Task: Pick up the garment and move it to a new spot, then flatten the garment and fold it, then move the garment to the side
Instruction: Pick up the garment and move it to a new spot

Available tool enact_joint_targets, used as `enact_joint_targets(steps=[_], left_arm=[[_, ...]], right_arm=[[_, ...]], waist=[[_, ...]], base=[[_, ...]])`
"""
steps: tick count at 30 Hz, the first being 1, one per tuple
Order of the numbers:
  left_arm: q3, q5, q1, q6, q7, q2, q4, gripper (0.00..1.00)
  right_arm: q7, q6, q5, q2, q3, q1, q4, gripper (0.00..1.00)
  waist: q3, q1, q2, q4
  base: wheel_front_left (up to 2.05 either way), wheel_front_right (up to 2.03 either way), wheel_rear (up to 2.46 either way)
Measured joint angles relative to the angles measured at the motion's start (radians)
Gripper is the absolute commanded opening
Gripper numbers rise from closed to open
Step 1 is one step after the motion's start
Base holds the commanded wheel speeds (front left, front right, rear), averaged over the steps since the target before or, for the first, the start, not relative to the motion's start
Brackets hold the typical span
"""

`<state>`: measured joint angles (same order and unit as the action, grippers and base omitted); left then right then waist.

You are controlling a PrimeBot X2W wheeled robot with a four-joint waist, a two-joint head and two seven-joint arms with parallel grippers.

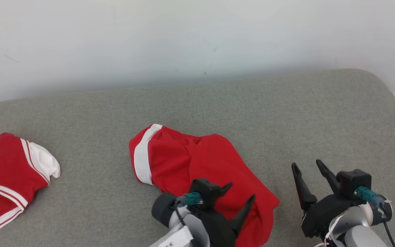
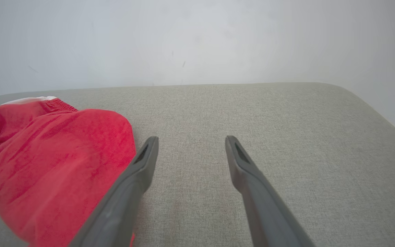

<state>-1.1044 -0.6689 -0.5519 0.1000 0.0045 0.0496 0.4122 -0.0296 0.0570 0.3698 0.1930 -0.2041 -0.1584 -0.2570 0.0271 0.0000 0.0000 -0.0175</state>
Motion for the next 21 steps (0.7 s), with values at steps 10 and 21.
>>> enact_joint_targets(steps=[10, 21], left_arm=[[0.135, 0.048, 0.060, 0.024, -0.134, 0.092, -0.004, 1.00], [0.403, 0.179, 0.208, 0.024, -0.218, 0.117, 0.023, 1.00]], right_arm=[[-0.006, 0.005, 0.001, -0.007, -0.006, 0.029, 0.000, 1.00], [-0.007, 0.006, 0.008, -0.007, 0.000, 0.054, 0.010, 1.00]], waist=[[-0.037, 0.0000, 0.0000, 0.036], [-0.058, 0.0000, 0.0000, 0.067]], base=[[0.00, 0.00, 0.00], [0.00, 0.00, 0.00]])
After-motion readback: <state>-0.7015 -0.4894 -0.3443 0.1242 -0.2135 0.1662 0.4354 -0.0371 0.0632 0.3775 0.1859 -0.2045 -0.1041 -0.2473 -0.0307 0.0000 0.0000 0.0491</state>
